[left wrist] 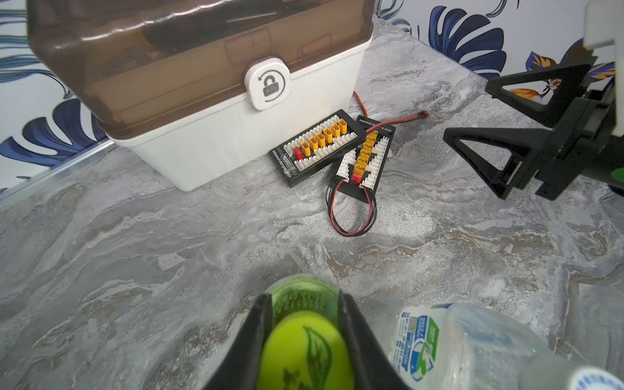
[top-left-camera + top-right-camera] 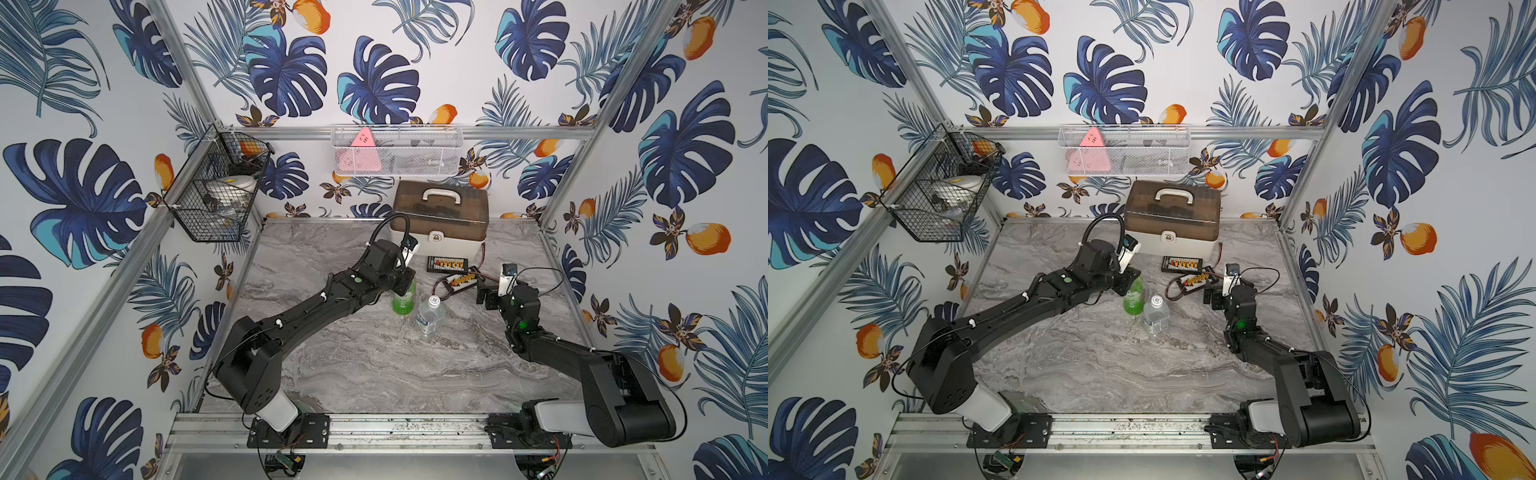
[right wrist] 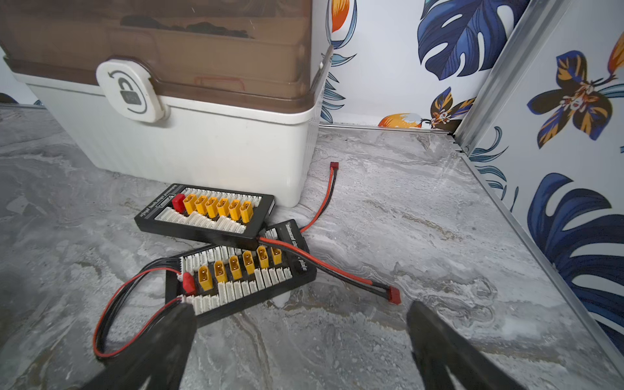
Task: Screw on the bottle caps
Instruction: Place the plastic bottle at the center of the board.
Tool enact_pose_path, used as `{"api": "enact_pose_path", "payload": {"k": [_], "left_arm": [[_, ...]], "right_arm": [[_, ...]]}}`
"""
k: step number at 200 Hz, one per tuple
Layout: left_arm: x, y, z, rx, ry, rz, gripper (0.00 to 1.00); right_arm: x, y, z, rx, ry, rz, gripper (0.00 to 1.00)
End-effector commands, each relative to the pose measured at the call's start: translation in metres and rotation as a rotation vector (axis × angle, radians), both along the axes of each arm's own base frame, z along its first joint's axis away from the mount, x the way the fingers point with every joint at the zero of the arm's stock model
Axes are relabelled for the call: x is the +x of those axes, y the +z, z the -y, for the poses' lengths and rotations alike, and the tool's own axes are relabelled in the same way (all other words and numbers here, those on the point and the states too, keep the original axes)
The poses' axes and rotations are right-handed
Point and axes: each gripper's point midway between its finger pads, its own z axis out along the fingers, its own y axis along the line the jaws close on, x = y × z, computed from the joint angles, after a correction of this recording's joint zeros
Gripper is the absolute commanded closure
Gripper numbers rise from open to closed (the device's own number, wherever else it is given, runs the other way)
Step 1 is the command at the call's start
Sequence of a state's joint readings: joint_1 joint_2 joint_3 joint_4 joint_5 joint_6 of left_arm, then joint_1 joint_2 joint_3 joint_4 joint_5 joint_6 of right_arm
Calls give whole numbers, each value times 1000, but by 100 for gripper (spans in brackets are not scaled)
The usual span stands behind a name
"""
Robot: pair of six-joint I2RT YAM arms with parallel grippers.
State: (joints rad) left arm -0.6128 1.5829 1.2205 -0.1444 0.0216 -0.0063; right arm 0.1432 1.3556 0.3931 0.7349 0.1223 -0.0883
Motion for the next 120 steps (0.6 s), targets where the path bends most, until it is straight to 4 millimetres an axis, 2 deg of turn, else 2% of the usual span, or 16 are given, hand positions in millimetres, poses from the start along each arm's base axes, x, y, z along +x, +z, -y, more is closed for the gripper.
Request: {"api": "enact_pose_path", "payload": {"k": [1, 14, 38, 90, 106, 120], "left_arm": [[-1, 1, -8, -7, 41, 4, 80], [-2, -1, -10, 1, 51, 2, 75], [0, -1, -11, 13, 57, -3, 56], [-3, 9, -8, -19, 44, 8, 22], [-4, 19, -9, -37, 50, 14, 11], [-5, 40, -11, -75, 60, 34, 1]], "right_arm": [[2, 9, 2, 13, -19, 44, 0], [2, 10, 2, 11, -16, 48, 0], [2, 10, 1, 8, -8, 46, 0], [2, 10, -2, 6, 5, 49, 0], [1, 7, -2, 14, 4, 42, 0], [0, 3, -1, 25, -5, 34, 0]]}}
